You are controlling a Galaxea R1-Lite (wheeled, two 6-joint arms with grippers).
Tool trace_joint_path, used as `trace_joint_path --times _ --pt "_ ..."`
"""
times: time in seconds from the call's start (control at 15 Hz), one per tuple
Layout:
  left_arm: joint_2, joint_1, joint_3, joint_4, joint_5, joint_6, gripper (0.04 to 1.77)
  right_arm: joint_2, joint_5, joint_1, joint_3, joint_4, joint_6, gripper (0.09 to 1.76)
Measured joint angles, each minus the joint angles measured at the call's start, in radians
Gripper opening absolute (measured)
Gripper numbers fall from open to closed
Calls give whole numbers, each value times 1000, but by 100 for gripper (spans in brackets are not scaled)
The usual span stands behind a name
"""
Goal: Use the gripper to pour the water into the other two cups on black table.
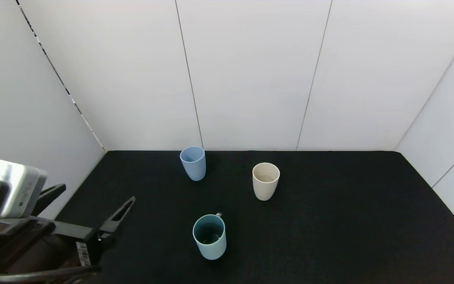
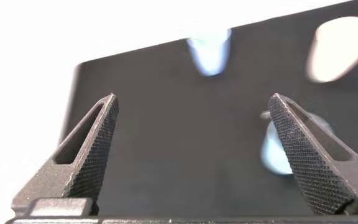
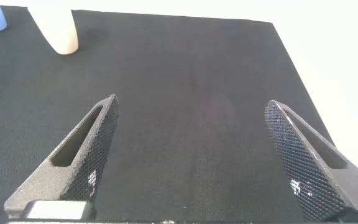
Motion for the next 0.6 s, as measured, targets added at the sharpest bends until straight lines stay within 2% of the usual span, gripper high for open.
trace_joint_path --times 0.13,0.2,0.6 --pt "-53 83 -1 59 -50 6 171 0 1 0 0 0 0 171" --pt "-86 137 -1 97 -100 8 171 0 0 0 0 0 0 171" --pt "-368 480 -13 425 -499 10 172 0 1 0 0 0 0 171"
